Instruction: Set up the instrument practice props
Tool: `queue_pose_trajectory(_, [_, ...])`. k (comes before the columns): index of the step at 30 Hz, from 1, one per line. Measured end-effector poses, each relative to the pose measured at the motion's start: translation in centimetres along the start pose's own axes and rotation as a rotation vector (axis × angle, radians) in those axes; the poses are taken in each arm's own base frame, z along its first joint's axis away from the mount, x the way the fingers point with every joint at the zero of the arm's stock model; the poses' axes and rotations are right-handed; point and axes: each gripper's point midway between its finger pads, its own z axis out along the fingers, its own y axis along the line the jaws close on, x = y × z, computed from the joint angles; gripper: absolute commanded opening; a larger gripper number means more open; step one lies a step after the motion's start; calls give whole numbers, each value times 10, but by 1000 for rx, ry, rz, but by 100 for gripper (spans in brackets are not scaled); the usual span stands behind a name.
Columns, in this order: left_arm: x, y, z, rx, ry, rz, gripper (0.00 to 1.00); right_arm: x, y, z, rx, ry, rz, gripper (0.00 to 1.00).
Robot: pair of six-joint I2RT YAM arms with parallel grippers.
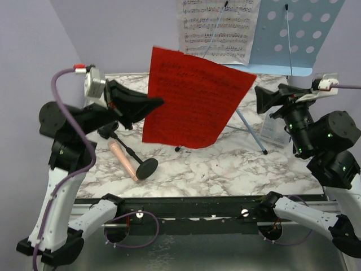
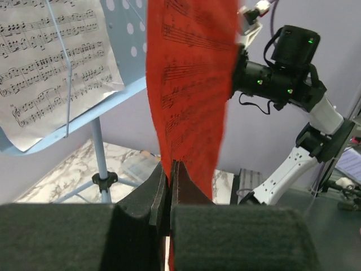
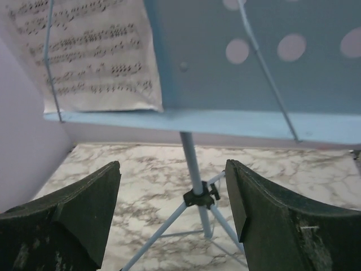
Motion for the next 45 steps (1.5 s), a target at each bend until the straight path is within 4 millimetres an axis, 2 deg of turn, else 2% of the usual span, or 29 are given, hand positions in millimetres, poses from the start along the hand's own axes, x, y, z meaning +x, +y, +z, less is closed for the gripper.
queue_pose_trajectory(4, [-6,34,32,9,-24,-63,0,-35,-12,18,119,-39,-79,80])
queue_pose_trajectory(7, [-6,54,47,-1,-36,-102,0,-50,-18,29,184,-53,-150,80])
queue_pose_trajectory(10, [-19,67,57,-25,-76,-109,0,-62,-23,41,240,-65,-234,80])
queue_pose_trajectory(19, [-78,61,64,-31,-227,-82,0,-104,-29,67,386,-169,-426,75])
queue_pose_trajectory(21, [-83,62,66,-32,-239,-109,0,-111,-31,70,413,-189,-452,76])
queue_pose_trajectory(24, [-85,68,72,-37,-240,-191,0,-115,-30,74,433,-196,-471,82])
queue_pose_trajectory(27, [-72,78,75,-74,-206,-304,0,-106,-22,79,368,-157,-480,83])
queue_pose_trajectory(31, [-44,86,67,-163,-139,-417,0,-85,-3,76,206,-93,-441,84])
queue_pose_trajectory(33, [-29,85,58,-205,-95,-461,0,-72,5,67,117,-57,-406,88])
queue_pose_trajectory(36, [-6,76,43,-257,-27,-524,0,-58,16,46,-11,-16,-353,98])
queue_pose_trajectory(38, [3,72,36,-282,9,-561,0,-46,28,28,-129,8,-331,100])
queue_pose_trajectory(42, [25,69,27,-335,75,-669,0,-4,61,-7,-414,73,-309,100])
queue_pose_trajectory(45, [51,75,20,-400,132,-764,0,56,88,-31,-628,172,-276,100])
